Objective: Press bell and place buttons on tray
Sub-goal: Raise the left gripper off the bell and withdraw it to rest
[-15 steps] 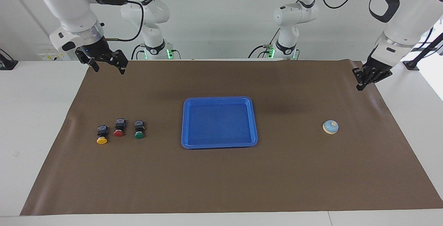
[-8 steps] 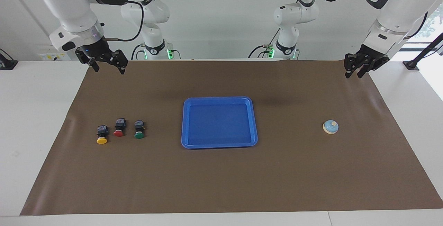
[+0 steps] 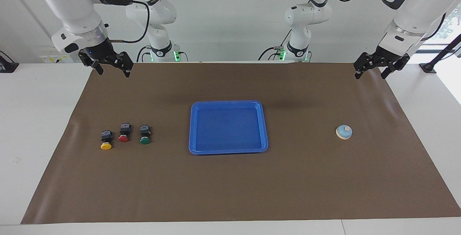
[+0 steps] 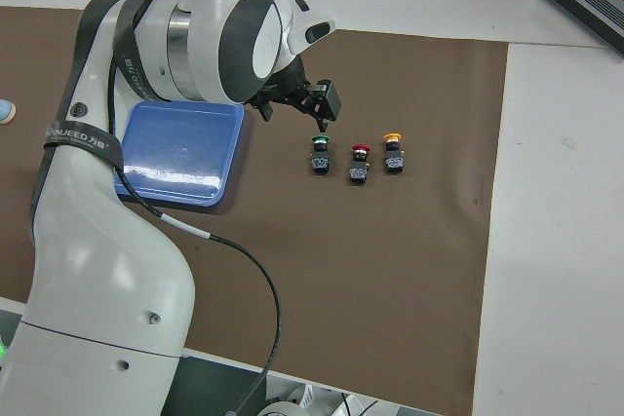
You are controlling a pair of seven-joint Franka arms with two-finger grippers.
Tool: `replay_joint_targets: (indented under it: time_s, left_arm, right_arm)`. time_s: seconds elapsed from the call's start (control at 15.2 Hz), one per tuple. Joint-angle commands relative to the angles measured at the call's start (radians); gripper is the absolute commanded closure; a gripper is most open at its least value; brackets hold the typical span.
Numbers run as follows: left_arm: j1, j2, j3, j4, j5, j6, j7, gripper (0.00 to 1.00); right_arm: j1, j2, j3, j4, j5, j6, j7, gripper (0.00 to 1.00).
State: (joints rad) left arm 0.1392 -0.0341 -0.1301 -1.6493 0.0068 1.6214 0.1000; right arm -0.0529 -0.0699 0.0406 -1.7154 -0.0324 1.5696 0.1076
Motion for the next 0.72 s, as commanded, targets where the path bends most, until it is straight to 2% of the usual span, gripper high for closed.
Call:
replay_joint_targets:
  time_s: [0.0, 0.66]
  left_arm:
    - [-0.001, -0.024, 0.006, -0.026, -0.007, 0.008, 0.007, 0.00]
    - [-0.001, -0.024, 0.006, -0.026, -0.007, 0.006, 0.007, 0.00]
  right_arm:
    - [-0.008, -0.008, 0.005, 0.000, 0.017, -0.013, 0.014, 0.00]
    - [-0.067, -0.014, 0.001, 0.000, 0.017, -0.046, 0.010, 0.00]
